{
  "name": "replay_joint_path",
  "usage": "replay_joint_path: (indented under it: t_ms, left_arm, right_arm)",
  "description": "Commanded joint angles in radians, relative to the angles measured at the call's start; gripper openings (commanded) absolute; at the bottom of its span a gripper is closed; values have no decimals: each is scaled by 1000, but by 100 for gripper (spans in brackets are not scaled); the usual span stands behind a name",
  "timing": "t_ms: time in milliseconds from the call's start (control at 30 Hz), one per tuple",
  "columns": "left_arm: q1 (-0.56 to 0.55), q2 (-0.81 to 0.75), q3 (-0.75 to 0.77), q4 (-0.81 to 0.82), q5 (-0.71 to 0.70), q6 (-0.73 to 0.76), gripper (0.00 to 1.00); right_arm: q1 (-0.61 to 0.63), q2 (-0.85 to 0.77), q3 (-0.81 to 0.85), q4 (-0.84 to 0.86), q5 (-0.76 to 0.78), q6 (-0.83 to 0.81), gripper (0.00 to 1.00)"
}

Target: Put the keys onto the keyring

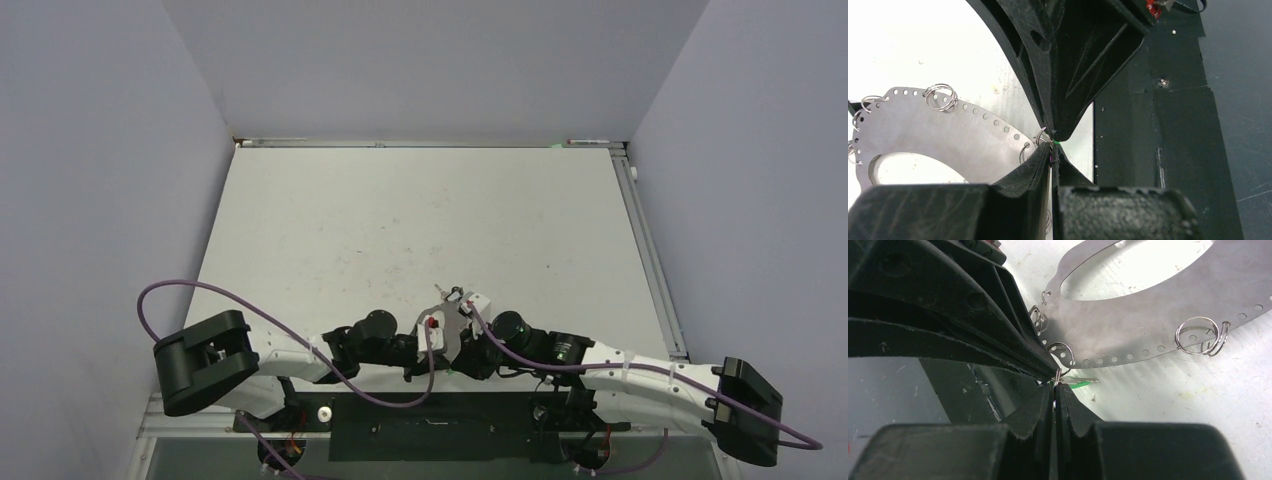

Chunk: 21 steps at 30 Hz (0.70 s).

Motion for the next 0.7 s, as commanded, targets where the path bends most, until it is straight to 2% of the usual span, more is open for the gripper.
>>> replay_joint_path:
  t_ms: [0, 333, 533, 667]
  left_arm:
    - [-4, 50, 13, 191, -21, -16, 0]
    - [-4, 135, -6, 279, -46, -28, 0]
    - [-4, 109, -19, 267, -71, -65, 17]
    - [-4, 66, -26, 201, -102, -75, 26]
  right_arm:
    - [12, 29, 21, 96, 26, 29, 5]
    - [12, 79, -25, 174, 53, 50, 5]
    - [12, 99, -39, 194, 62, 55, 5]
    - [13, 109, -45, 201, 68, 58, 5]
